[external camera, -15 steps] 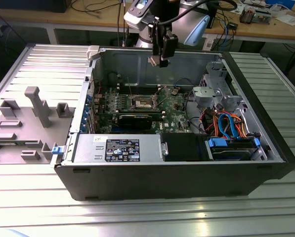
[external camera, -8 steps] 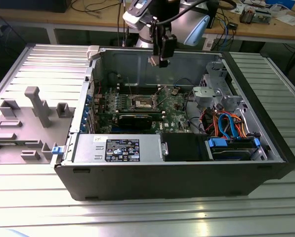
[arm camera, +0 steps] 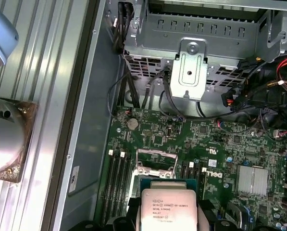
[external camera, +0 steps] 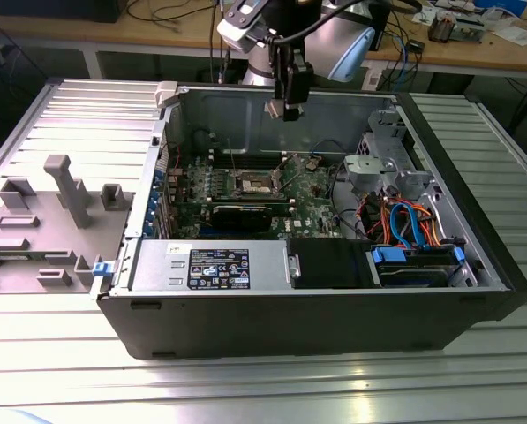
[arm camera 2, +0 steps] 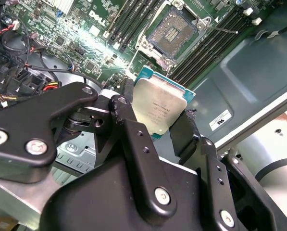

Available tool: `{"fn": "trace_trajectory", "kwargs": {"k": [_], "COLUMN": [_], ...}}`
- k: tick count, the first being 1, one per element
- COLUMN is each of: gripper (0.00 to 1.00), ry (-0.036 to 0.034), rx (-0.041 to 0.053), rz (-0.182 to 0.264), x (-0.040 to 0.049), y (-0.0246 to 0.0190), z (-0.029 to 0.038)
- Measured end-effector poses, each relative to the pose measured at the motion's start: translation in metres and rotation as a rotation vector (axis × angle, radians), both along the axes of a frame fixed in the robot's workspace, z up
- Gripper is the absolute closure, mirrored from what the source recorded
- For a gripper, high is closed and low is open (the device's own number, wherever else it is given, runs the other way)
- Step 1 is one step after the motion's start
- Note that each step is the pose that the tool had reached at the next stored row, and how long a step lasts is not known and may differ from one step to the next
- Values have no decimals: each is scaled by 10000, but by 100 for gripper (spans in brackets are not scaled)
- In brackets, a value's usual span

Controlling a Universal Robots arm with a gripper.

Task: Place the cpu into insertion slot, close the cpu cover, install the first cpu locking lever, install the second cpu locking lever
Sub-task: 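Place the cpu into insertion slot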

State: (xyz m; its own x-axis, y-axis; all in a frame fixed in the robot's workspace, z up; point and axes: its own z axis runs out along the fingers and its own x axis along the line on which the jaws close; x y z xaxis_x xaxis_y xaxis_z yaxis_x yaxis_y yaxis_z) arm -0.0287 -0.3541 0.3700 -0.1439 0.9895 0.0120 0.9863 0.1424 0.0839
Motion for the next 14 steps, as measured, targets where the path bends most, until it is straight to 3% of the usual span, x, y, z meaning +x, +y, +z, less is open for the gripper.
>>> {"fn": "trace_trajectory", "kwargs": {"k": [14], "gripper": [45], "ry": [0], "rx": [0], "rz": [-58], "x": [0], "y": [0], "z": [0]}}
